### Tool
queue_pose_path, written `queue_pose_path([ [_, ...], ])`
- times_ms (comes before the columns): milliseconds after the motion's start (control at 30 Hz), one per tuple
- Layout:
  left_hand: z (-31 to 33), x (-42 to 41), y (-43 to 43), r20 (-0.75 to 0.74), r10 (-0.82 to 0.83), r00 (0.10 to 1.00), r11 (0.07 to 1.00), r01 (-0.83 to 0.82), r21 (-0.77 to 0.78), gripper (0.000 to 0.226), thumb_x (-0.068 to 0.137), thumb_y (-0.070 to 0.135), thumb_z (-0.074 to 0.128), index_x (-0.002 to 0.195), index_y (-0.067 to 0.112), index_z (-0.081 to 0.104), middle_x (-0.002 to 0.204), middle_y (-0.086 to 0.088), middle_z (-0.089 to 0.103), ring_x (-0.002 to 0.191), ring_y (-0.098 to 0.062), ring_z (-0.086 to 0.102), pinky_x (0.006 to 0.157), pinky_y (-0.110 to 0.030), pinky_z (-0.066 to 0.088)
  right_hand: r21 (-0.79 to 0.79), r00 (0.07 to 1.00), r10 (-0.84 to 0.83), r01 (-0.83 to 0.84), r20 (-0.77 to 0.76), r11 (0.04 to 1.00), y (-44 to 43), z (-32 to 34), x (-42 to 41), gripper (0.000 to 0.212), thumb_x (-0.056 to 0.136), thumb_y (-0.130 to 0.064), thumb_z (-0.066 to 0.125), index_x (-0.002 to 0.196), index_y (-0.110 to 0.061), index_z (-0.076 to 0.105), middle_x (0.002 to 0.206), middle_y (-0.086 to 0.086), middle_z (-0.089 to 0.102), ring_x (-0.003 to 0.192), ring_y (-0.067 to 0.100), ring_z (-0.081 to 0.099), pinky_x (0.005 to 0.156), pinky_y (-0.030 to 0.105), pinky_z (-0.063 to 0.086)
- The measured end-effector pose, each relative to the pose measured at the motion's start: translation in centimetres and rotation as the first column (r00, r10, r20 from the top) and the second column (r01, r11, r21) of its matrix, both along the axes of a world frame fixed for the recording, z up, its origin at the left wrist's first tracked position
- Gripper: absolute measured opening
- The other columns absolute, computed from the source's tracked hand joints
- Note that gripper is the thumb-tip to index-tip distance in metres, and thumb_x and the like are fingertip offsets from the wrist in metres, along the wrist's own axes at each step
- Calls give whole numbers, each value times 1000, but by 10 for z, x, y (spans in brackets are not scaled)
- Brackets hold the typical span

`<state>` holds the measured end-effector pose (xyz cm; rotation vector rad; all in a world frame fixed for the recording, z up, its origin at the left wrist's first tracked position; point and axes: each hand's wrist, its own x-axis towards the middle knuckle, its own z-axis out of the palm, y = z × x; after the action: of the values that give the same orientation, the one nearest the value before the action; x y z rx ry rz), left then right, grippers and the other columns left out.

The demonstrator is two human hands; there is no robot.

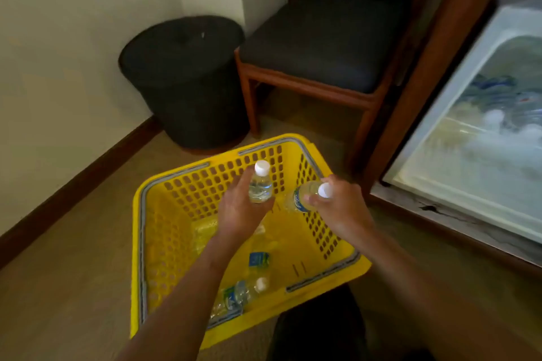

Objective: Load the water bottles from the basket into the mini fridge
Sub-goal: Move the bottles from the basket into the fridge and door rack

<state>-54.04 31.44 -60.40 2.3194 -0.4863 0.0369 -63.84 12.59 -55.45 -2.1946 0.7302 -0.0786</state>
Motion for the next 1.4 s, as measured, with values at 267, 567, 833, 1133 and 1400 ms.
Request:
queue_pose_path([
  [267, 131, -78, -86, 130, -383, 915, 872, 404, -277, 62, 67, 25, 90, 115, 35, 52, 91, 11, 70, 82, -5, 69, 74, -36, 60, -30, 824, -369, 421, 431, 906, -48, 107, -163, 26, 83, -48, 70, 96, -31, 54, 81, -8, 67, 77, 13, 63, 63, 36, 52],
  [567, 189, -223, -245, 139, -820, 556, 481, 800, -358, 66, 70, 21, 89, 119, 26, 46, 102, 34, 61, 94, 12, 63, 76, -7, 50, 46, 532, -647, 752, 547, 657, -116, 139, -359, 21, 92, -23, 68, 109, -25, 56, 91, -11, 63, 81, -11, 58, 59, 8, 46],
  [833, 184, -354, -332, 194, -945, 264, 185, 918, -350, 62, 68, 30, 91, 114, 32, 49, 100, 17, 65, 93, -6, 65, 77, -25, 56, 0, 369, -750, 898, 549, 441, -125, 106, -471, 22, 91, -20, 68, 99, -35, 54, 87, -10, 68, 83, 11, 63, 66, 32, 50],
  [1133, 114, -433, -394, 196, -967, 163, 83, 928, -363, 60, 64, 19, 93, 112, 21, 58, 116, 8, 65, 109, -9, 62, 85, -32, 56, 9, 294, -819, 939, 492, 343, -156, 50, -525, 27, 94, -9, 65, 117, -22, 58, 107, -5, 66, 86, -22, 59, 74, 3, 42],
  [1400, 78, -468, -431, 171, -973, 157, 140, 984, -107, 70, 63, 34, 91, 120, 34, 51, 111, 6, 62, 102, -15, 59, 85, -32, 52, -74, 313, -858, 948, 407, 311, -196, 23, -538, 27, 94, -19, 65, 115, -32, 53, 88, -28, 60, 83, -11, 60, 67, 11, 43],
])
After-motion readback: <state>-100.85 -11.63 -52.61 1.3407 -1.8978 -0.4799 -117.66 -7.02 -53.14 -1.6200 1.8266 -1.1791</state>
